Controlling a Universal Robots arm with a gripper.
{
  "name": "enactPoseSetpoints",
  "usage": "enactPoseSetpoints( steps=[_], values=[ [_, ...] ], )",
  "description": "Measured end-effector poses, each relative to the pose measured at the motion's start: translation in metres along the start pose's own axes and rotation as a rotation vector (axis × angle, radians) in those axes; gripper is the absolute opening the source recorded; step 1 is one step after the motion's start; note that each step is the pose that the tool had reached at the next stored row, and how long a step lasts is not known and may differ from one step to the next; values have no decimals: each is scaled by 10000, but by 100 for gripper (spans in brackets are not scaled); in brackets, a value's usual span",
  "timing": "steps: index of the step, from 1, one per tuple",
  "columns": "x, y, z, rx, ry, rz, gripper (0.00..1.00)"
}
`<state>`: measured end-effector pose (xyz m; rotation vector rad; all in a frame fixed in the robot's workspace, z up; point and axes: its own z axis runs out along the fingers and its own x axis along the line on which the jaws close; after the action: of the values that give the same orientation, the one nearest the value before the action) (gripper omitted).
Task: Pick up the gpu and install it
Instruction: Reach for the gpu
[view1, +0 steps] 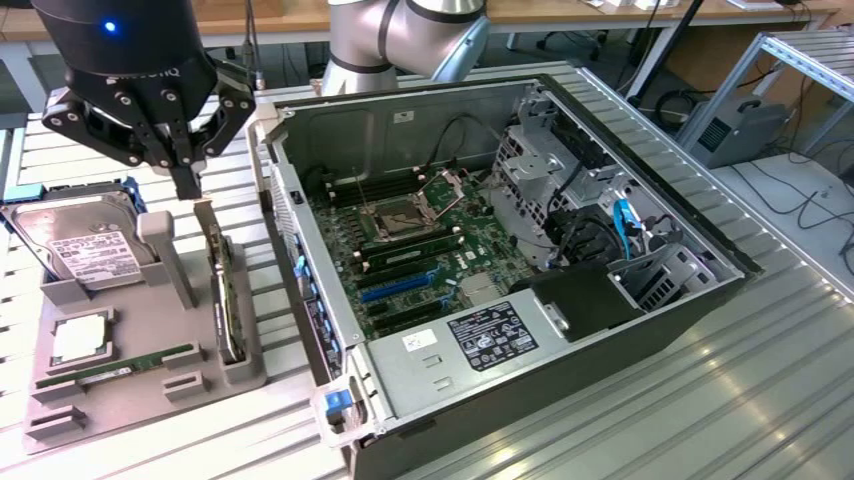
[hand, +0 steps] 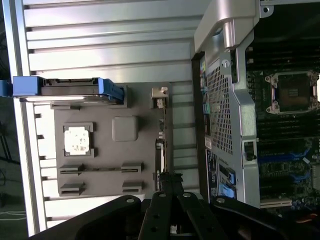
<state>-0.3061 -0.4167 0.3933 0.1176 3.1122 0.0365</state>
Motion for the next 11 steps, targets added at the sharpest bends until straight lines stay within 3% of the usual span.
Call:
enactPoseSetpoints(
  steps=[11],
  values=[
    [-3, -43, -1, 71, -5, -2, 11]
  ],
)
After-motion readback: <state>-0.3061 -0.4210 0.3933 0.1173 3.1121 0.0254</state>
